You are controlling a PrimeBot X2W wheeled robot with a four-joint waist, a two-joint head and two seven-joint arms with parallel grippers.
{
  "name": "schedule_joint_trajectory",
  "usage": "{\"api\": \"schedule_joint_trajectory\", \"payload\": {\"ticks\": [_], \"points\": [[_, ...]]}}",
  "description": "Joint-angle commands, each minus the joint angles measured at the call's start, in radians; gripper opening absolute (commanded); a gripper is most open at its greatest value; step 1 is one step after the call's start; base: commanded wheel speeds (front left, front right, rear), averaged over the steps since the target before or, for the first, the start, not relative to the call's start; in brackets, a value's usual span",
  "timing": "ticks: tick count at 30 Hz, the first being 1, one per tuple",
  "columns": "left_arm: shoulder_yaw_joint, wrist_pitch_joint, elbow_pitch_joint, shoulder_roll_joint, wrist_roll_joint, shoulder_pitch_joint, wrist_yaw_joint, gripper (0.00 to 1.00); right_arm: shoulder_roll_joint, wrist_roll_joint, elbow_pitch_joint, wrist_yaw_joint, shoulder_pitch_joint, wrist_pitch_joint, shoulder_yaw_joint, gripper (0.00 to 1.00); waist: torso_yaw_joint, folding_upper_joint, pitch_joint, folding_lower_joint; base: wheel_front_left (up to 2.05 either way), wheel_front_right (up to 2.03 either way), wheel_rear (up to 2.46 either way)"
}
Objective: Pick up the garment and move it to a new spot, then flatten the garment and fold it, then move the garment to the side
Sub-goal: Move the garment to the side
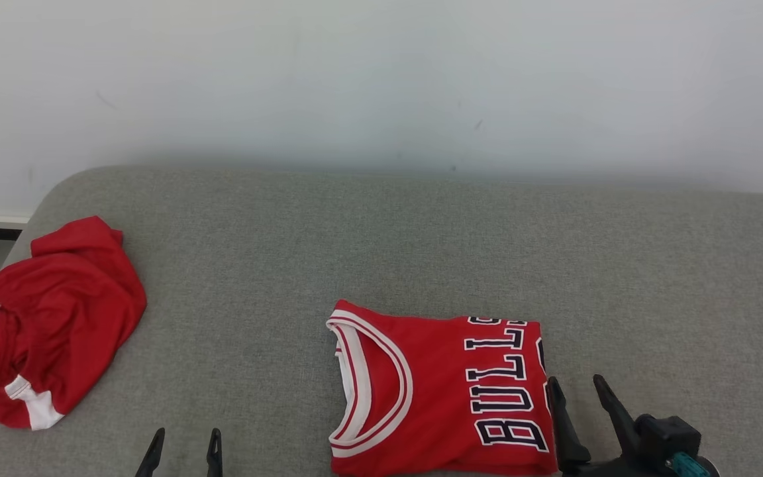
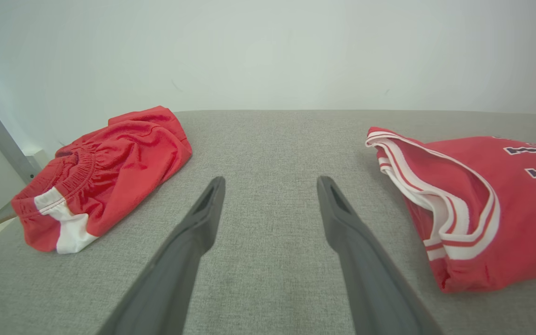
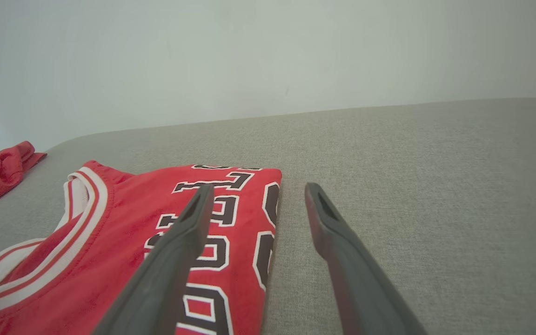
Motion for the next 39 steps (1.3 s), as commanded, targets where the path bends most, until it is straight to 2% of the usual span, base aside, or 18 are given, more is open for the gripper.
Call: {"api": "schedule_joint_trajectory", "payload": {"ticks": [1,6,13,21,24,26,32,39], "points": [[0.0,-0.003,0.002,0.001,0.005,-0.009,0.0,1.0,0.0,-0.002,0.074,-0.002,-0.046,-0.004,0.006,1.0,0.013,0.0,0.0,0.0,0.0,0.0,0.0],[-0.003,-0.003,0.004,0.0,0.012,-0.008,-0.002,1.0,0.0,-0.004,0.282,-0.002,-0.181,-0.004,0.006,1.0,0.028,0.0,0.005,0.0,0.0,0.0,0.0],[-0.008,-0.003,0.011,0.0,0.012,-0.011,-0.006,1.0,0.0,0.069,0.57,-0.002,-0.327,-0.004,0.052,1.0,0.047,0.0,0.007,0.0,0.0,0.0,0.0],[-0.011,-0.003,0.014,0.0,-0.008,-0.019,-0.009,1.0,0.0,0.167,0.77,-0.002,-0.412,0.0,0.125,1.0,0.06,0.0,0.007,0.0,0.0,0.0,0.0],[-0.012,-0.003,0.017,0.0,-0.007,-0.022,-0.01,1.0,0.001,0.276,0.795,-0.002,-0.421,0.027,0.17,1.0,0.063,0.0,0.008,0.0,0.0,0.0,0.0],[-0.009,-0.003,0.017,0.0,-0.011,-0.018,-0.009,1.0,0.003,0.317,0.808,-0.002,-0.437,0.023,0.227,0.0,0.061,0.0,0.011,0.0,0.0,0.0,0.0],[-0.001,-0.003,0.006,0.0,-0.023,-0.015,0.002,1.0,-0.01,0.259,0.843,-0.002,-0.519,-0.002,0.248,0.0,0.034,0.0,0.031,0.0,0.0,0.0,0.0],[0.001,-0.003,-0.005,0.0,-0.031,-0.048,0.003,1.0,-0.107,0.146,0.748,-0.002,-0.606,-0.003,0.19,0.0,-0.022,0.0,0.08,0.0,0.0,0.0,0.0]]}}
